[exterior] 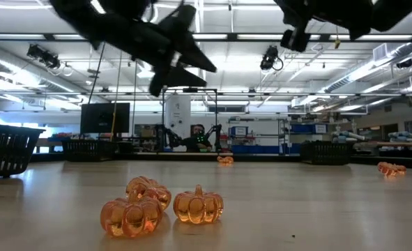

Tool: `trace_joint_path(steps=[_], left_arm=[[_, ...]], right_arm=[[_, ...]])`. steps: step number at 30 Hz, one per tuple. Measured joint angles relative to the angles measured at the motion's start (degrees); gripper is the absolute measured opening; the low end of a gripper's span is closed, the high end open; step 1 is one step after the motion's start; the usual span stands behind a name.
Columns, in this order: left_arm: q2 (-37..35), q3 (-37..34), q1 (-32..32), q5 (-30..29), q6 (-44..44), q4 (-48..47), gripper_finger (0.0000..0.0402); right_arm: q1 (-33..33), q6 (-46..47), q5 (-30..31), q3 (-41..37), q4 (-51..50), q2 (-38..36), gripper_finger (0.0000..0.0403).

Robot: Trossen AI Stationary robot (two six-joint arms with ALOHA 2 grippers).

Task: Sort Halloween decoration
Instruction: Put the orange pumpkin toy into the top right black basket

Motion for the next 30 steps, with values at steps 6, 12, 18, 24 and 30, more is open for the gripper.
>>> trace_joint_path(steps=[6, 12, 18, 24, 30], left_arm=[[10.6, 10.7, 3.8, 0.0, 11.2, -6.9, 0.0248], [19.1, 18.3, 11.1, 4.0, 16.5, -18.0, 0.0244], [25.8, 23.6, 18.2, 8.3, 16.2, -19.7, 0.0243], [29.3, 28.7, 21.1, 12.7, 16.1, -25.3, 0.0243], [28.0, 33.6, 21.7, 13.1, 15.7, -40.6, 0.0243]], right_arm=[[0.0, -5.5, 2.3, -2.3, 0.2, -2.0, 0.0175], [-2.9, -2.9, 10.2, -2.0, -2.1, -2.0, 0.0168], [-5.8, 0.7, 17.1, -2.0, -12.0, -2.5, 0.0165], [-7.4, -1.0, 20.2, -2.0, -18.1, -2.9, 0.0165], [-10.6, -11.3, 30.1, -1.6, -23.5, 1.1, 0.0162]])
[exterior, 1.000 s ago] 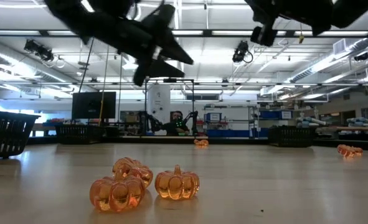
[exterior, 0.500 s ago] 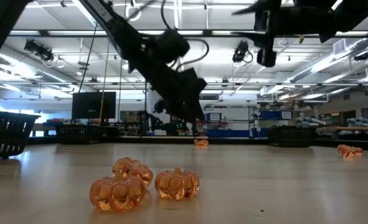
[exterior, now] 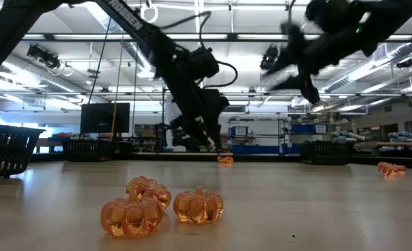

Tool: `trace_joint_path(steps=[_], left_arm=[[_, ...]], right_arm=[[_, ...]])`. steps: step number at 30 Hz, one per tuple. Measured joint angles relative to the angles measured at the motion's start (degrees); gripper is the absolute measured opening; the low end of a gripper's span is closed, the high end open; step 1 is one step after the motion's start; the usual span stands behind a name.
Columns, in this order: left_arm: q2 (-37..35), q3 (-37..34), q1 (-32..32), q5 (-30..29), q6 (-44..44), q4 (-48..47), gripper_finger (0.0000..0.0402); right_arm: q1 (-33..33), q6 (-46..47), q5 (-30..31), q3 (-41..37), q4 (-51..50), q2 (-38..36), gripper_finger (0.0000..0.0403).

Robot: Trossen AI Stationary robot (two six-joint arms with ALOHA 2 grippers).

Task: Sort Halloween decoration
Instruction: Put the orange pumpkin toy into the top right black basket

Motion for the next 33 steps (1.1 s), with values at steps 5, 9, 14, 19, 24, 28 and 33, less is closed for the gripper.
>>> trace_joint_path(steps=[5, 9, 14, 19, 24, 28, 33], left_arm=[[-5.2, 4.5, 2.0, -0.1, 4.3, -16.5, 0.0243], [-10.4, 4.5, 3.8, 0.0, 13.6, -20.5, 0.0242], [-16.6, 4.6, 7.6, 3.4, 16.1, -28.1, 0.0242], [-24.4, 4.5, 9.9, 5.5, 14.1, -35.4, 0.0242], [-30.0, 4.5, 11.2, 5.4, 14.1, -34.4, 0.0242], [-31.3, 4.5, 12.0, 5.1, 15.9, -32.2, 0.0242], [-30.8, 4.5, 13.5, 4.8, 17.4, -30.1, 0.0242]], right_arm=[[-4.8, -10.2, -6.1, 6.8, -9.7, 12.9, 0.0154], [-5.0, -24.8, -2.8, 17.4, -16.9, 25.6, 0.0152], [-5.2, -40.1, 0.7, 26.3, -20.4, 37.3, 0.0159], [-6.5, -46.6, -3.2, 30.9, -19.1, 43.1, 0.0182], [-8.3, -51.3, -3.3, 33.7, -18.1, 46.2, 0.0215], [-9.7, -52.0, -5.4, 36.1, -18.8, 49.1, 0.0235], [-10.5, -52.2, -7.2, 39.7, -22.8, 53.0, 0.0237]])
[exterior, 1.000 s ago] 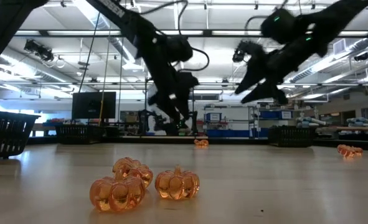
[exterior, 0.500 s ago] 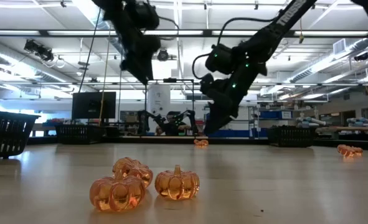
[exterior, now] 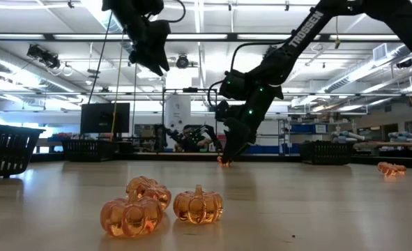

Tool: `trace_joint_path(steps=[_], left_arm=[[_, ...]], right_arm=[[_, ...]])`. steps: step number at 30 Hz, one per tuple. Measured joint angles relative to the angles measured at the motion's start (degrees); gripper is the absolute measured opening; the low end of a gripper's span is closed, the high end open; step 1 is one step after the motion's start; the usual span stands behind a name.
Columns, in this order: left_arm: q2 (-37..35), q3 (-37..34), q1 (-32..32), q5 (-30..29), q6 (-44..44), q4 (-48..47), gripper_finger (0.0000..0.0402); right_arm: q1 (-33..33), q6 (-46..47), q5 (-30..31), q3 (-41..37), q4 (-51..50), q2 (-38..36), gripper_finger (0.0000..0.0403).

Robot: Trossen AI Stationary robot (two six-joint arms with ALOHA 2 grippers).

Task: Sort Halloween decoration
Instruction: Put the orange pumpkin toy into the top right black basket

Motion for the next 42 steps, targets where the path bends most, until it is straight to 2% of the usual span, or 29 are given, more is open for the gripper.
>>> trace_joint_path(steps=[5, 14, 20, 27, 32, 38, 42], left_arm=[[1.0, -0.1, 1.7, -0.1, 1.8, 0.2, 0.0242], [2.3, -0.1, 4.4, -0.1, 2.9, 5.9, 0.0242], [2.3, -0.1, 4.3, 0.0, 2.9, 8.6, 0.0242], [2.3, -0.1, 4.4, 0.0, 2.9, 8.3, 0.0242], [2.7, 0.0, 4.3, 0.1, 4.0, 8.6, 0.0242], [6.8, 0.0, 4.7, 1.7, 4.4, 10.1, 0.0242], [11.5, 0.0, 4.5, 4.0, 4.3, 12.2, 0.0242]], right_arm=[[0.1, -0.6, 1.1, 0.6, -0.8, 0.3, 0.0217], [0.1, -0.2, 0.3, 0.5, -0.8, 0.2, 0.0146], [0.1, -0.1, 0.3, 0.5, -1.2, 0.2, 0.0127], [-0.1, 6.3, -0.5, 0.3, -3.6, -1.1, 0.0099], [-1.3, 7.9, -0.8, 0.3, -7.4, -7.0, 0.0082], [-5.6, 6.3, 1.7, 0.1, -19.8, -16.6, 0.0071], [-10.8, 5.8, 4.0, -5.5, -24.6, -24.3, 0.0066]])
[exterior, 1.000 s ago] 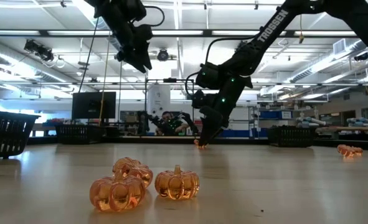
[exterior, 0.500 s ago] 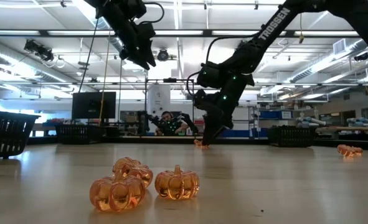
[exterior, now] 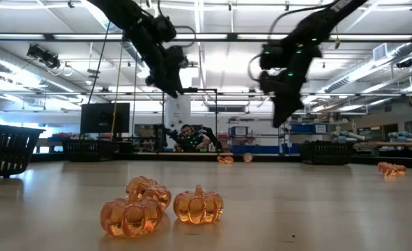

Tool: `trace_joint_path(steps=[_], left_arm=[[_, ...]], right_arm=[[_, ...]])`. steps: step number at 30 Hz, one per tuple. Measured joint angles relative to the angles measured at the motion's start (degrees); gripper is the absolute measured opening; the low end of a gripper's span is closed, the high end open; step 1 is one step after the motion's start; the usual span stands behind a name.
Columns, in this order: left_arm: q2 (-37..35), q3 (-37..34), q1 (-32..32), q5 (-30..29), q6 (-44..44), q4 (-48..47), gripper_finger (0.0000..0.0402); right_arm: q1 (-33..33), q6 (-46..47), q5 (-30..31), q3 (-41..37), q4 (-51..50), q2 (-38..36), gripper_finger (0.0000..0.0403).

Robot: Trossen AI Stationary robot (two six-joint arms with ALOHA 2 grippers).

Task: Sort Halloween decoration
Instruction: Put the orange pumpkin toy into the top right black basket

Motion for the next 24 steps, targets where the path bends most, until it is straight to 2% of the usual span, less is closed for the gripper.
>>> trace_joint_path(steps=[6, 8, 10, 13, 17, 21, 24], left_arm=[[6.4, 0.0, -0.7, 1.6, 0.7, 1.4, 0.0242], [8.7, 0.0, -1.0, 3.1, 1.9, 4.6, 0.0242], [11.4, 0.0, -1.0, 6.9, 3.5, 8.8, 0.0242], [15.4, 0.0, -1.3, 14.1, 4.5, 17.3, 0.0242], [19.3, 0.0, -2.1, 16.1, 4.0, 23.6, 0.0242], [20.2, 0.0, -2.3, 16.1, 2.7, 23.2, 0.0242], [20.5, 0.0, -2.3, 16.1, 2.7, 22.1, 0.0242]], right_arm=[[-7.0, 1.8, -0.8, -11.3, -0.1, -11.6, 0.0055], [-6.7, 3.2, -1.3, -12.8, 3.2, -12.8, 0.0056], [-4.8, 3.0, -1.5, -12.8, 6.8, -12.2, 0.0064], [-2.0, 1.6, 2.3, -10.8, 9.9, -8.4, 0.0088], [-2.2, 0.6, 8.2, -5.3, 8.9, -0.2, 0.0134], [-5.5, 1.9, 6.3, 2.5, -2.0, 9.2, 0.0176], [-6.7, -0.7, 6.2, 8.0, -12.9, 15.0, 0.0193]])
